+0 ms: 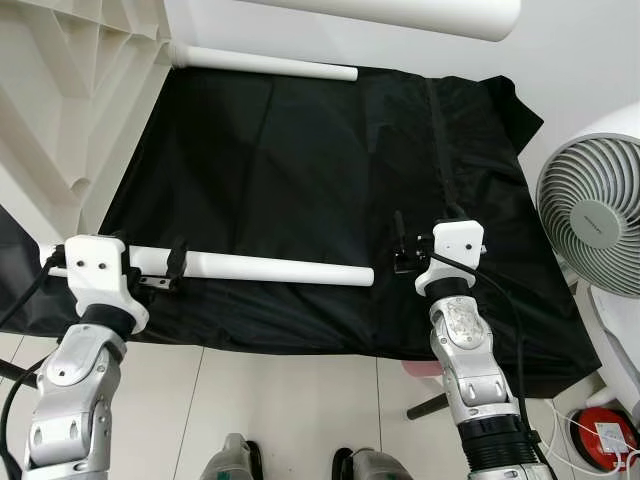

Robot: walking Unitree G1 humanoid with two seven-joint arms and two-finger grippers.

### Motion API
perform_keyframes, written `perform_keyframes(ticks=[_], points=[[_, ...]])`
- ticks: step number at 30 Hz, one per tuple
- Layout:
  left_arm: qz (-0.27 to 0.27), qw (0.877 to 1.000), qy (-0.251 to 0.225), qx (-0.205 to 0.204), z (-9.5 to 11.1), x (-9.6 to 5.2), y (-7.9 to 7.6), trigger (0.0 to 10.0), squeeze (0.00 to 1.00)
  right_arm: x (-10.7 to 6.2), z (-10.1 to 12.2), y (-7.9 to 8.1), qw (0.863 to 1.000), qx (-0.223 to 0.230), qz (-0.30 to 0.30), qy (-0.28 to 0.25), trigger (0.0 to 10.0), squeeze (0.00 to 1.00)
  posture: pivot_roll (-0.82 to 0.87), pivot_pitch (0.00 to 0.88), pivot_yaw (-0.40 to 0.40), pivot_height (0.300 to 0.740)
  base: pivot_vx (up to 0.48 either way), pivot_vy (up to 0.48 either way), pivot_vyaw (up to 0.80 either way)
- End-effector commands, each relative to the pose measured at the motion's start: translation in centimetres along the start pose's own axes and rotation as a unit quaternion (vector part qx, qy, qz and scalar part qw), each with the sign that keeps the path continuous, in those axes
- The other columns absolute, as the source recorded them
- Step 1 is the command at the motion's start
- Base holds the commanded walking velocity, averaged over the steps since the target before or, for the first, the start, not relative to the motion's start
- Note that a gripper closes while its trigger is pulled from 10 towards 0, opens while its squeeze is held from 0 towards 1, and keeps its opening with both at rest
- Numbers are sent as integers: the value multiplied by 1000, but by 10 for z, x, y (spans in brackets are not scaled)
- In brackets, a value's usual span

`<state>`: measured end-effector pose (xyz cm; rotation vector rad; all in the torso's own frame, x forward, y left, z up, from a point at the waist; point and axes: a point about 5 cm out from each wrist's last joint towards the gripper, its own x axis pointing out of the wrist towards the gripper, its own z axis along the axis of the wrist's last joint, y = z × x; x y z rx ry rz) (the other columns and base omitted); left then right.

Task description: Building children table

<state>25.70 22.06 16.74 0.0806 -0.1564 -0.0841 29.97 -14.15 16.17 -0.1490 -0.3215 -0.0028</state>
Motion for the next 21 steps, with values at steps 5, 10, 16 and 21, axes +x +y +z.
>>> perform_keyframes(ticks=[5,10,16,21], points=[[78,997,0,-1,-4,2,1,10000,0,-7,3,-6,999,33,-13,-10,10000,0,-18,120,29,740,0,0,0],[73,997,-6,-31,-4,-5,-11,10000,0,-13,6,-7,1000,20,-15,-19,10000,0,-13,110,30,740,0,0,0],[70,997,-6,-31,-6,-11,-13,10000,0,-15,6,-7,1000,10,-4,-20,10000,0,-6,102,27,740,0,0,0],[75,997,-18,-26,-2,-9,-9,10000,0,-12,8,-8,1000,9,-2,-23,10000,0,-1,103,23,740,0,0,0]])
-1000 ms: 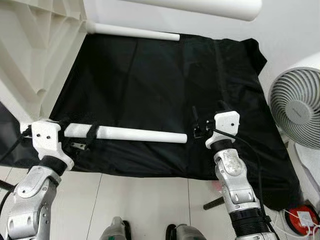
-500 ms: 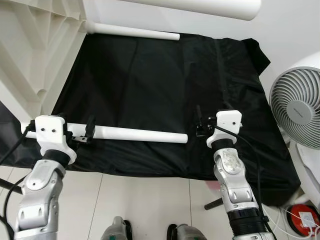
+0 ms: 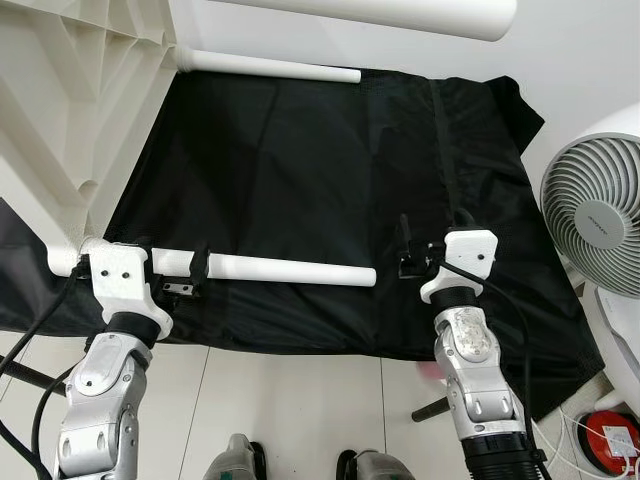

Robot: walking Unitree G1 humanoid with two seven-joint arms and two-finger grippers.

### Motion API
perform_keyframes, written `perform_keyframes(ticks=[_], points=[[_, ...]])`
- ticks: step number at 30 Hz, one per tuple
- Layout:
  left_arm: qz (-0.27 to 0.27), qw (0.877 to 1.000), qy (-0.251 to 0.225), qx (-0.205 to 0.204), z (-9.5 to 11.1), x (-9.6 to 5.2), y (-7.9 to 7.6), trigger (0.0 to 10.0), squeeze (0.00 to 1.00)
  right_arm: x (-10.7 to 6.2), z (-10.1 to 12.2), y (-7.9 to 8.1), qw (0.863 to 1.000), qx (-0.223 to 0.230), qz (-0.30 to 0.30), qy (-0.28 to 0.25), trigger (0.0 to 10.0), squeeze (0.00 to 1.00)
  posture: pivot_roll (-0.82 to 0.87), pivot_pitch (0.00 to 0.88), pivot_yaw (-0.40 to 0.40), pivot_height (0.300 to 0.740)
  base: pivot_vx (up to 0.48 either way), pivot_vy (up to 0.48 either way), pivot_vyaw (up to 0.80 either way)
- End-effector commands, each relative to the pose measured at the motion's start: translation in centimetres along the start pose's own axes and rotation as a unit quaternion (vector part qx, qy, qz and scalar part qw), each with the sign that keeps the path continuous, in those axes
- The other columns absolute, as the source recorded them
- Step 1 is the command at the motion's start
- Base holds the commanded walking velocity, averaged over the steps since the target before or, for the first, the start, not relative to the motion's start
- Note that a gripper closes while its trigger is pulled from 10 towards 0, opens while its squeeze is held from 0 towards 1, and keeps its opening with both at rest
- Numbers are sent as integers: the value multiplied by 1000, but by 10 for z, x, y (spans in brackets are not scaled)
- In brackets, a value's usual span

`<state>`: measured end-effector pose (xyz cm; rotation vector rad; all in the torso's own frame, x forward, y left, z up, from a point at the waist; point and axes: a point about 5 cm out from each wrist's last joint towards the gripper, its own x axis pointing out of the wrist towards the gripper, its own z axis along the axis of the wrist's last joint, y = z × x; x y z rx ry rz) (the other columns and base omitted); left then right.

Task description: Building children table

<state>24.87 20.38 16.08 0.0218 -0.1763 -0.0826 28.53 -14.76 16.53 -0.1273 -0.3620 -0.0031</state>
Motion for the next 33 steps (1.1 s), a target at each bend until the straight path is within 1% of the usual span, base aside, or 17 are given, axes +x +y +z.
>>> perform_keyframes(ticks=[1,9,12,14,33], points=[[71,997,-9,4,3,-2,9,10000,0,1,1,-1,1000,-2,2,-3,10000,0,-1,103,23,740,0,0,0],[74,997,-10,2,1,-4,8,10000,0,5,1,0,1000,-6,8,-6,10000,0,5,106,12,740,0,0,0],[78,997,-5,-8,0,-4,9,10000,0,6,1,0,1000,-8,9,-7,10000,0,5,106,12,740,0,0,0],[79,997,-4,-6,-1,-4,9,10000,0,6,2,0,1000,-9,10,-7,10000,0,3,107,11,740,0,0,0],[83,997,-4,1,-1,-4,10,10000,0,7,1,1,1000,-11,18,-7,10000,0,-1,111,3,740,0,331,0]])
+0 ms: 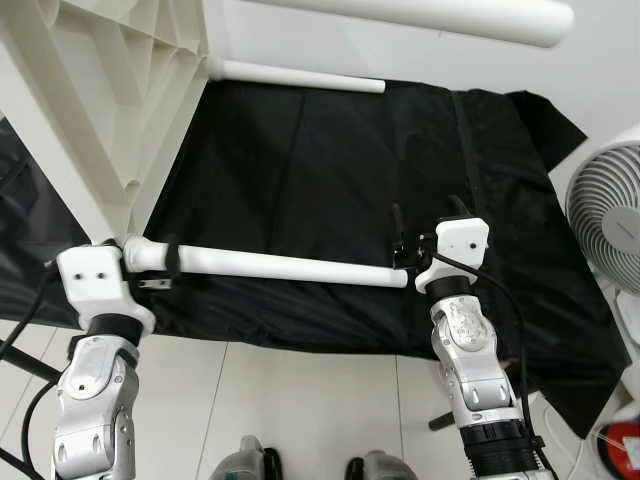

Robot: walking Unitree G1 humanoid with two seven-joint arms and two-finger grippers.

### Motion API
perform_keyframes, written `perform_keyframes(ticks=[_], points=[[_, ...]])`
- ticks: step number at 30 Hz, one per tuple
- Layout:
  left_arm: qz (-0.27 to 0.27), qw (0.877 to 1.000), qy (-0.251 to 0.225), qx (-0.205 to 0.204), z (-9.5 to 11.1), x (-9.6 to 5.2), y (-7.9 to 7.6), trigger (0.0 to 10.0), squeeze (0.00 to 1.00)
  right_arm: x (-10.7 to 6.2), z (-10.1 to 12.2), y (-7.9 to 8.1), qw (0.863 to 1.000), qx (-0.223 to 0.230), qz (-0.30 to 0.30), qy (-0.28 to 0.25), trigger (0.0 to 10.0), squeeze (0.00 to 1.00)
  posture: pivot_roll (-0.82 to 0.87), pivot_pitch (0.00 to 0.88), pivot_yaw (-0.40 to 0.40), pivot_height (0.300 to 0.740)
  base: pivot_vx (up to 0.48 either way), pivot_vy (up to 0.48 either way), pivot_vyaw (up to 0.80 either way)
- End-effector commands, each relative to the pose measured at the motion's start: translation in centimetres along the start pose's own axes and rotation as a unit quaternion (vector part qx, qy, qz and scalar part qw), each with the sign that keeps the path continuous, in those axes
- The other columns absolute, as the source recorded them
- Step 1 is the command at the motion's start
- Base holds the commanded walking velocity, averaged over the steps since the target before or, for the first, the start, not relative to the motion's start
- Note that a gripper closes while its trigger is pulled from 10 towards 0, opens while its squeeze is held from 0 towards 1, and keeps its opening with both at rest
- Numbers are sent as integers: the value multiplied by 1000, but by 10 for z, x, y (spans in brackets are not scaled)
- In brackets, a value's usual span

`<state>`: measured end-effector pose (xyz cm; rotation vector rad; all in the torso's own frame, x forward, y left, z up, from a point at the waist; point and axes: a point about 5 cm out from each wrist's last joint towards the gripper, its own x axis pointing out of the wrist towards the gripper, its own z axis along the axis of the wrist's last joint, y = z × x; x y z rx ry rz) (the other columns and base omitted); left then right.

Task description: Building children table

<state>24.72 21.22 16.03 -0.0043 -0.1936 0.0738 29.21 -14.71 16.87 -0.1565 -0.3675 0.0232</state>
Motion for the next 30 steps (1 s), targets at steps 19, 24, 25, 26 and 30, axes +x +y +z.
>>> perform_keyframes(ticks=[19,24,25,26,30], points=[[-74,997,28,19,-3,-3,-12,10000,0,-1,-2,2,1000,-1,5,-1,10000,0,3,113,2,740,0,142,0],[-225,970,80,38,-13,-17,-39,10000,0,0,-1,2,1000,-6,8,-4,10000,0,5,117,1,740,0,0,0],[-234,968,79,45,-14,-18,-40,10000,0,1,-1,2,1000,-7,9,-5,10000,0,5,117,1,740,0,0,0],[-234,968,79,45,-14,-18,-40,10000,0,1,-1,2,1000,-7,9,-5,10000,0,5,117,1,740,0,0,0],[-220,971,79,53,-14,-15,-37,10000,0,1,-1,3,1000,-8,10,-5,10000,0,5,117,1,740,0,0,0]])
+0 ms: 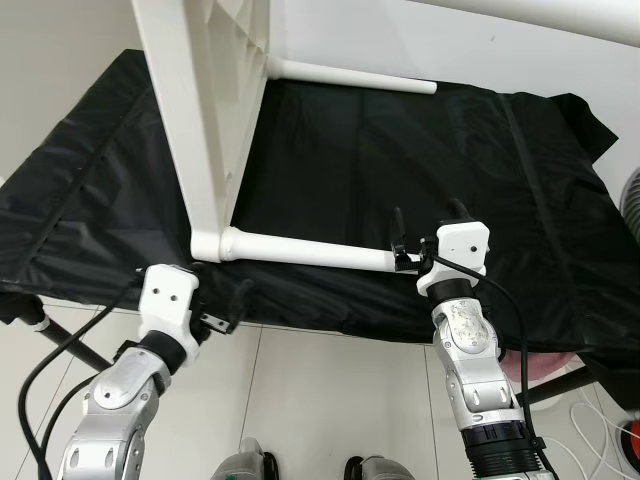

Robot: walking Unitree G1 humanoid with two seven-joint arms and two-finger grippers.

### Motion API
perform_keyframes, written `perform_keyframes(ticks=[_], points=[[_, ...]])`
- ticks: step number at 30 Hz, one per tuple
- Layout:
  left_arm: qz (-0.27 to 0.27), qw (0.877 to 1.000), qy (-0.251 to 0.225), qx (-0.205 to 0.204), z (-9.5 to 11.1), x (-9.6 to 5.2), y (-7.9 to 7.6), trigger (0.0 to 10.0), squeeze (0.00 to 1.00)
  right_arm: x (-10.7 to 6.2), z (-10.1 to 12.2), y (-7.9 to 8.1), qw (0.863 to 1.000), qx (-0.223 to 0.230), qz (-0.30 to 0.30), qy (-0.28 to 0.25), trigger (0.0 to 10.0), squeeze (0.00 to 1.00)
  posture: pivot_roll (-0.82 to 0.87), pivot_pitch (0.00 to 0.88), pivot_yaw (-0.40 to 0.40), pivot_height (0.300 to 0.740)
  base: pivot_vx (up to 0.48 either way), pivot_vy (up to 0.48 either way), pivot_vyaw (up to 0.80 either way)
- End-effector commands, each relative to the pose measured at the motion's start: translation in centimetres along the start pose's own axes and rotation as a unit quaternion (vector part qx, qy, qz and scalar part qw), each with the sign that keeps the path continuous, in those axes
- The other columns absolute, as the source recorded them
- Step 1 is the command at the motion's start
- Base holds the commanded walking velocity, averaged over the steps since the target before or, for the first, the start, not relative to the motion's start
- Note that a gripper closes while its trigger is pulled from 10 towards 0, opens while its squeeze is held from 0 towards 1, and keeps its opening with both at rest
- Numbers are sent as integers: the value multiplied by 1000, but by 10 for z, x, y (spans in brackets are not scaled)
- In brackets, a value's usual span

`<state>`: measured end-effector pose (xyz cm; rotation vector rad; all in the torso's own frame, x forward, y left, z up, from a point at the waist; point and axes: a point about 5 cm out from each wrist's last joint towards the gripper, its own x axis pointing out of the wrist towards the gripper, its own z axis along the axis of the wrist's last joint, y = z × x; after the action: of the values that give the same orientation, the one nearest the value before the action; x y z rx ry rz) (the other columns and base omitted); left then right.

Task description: Building children table

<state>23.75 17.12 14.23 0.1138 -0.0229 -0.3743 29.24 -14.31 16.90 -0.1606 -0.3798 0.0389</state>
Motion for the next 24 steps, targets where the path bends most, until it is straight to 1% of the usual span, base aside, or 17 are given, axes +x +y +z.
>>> perform_keyframes(ticks=[1,2,5,10,13,15,20,24], points=[[7,1000,0,13,1,0,3,10000,0,0,-2,-1,1000,-7,2,1,10000,0,5,117,1,740,0,0,0],[7,1000,0,13,1,0,3,10000,0,0,-2,-1,1000,-7,2,1,10000,0,5,117,1,740,0,0,0],[43,999,-9,22,3,4,13,10000,0,1,-2,-1,1000,-9,4,-2,10000,0,5,117,4,740,0,0,0],[44,999,-11,20,4,4,13,10000,0,1,-2,0,1000,-9,4,-3,10000,0,3,116,5,740,0,0,0],[29,999,-14,22,6,5,8,10000,0,1,-2,-1,1000,-11,3,-3,10000,0,4,116,6,740,0,0,0],[27,999,-15,25,7,5,7,10000,0,1,-2,-1,1000,-11,3,-4,10000,0,4,116,6,740,0,0,0],[37,999,-22,25,9,7,10,10000,0,2,-2,-1,1000,-11,3,-5,10000,0,5,110,6,740,0,-220,0],[41,999,-21,27,9,8,11,10000,0,3,-2,-1,1000,-11,3,-5,10000,0,5,106,6,740,0,0,0]])
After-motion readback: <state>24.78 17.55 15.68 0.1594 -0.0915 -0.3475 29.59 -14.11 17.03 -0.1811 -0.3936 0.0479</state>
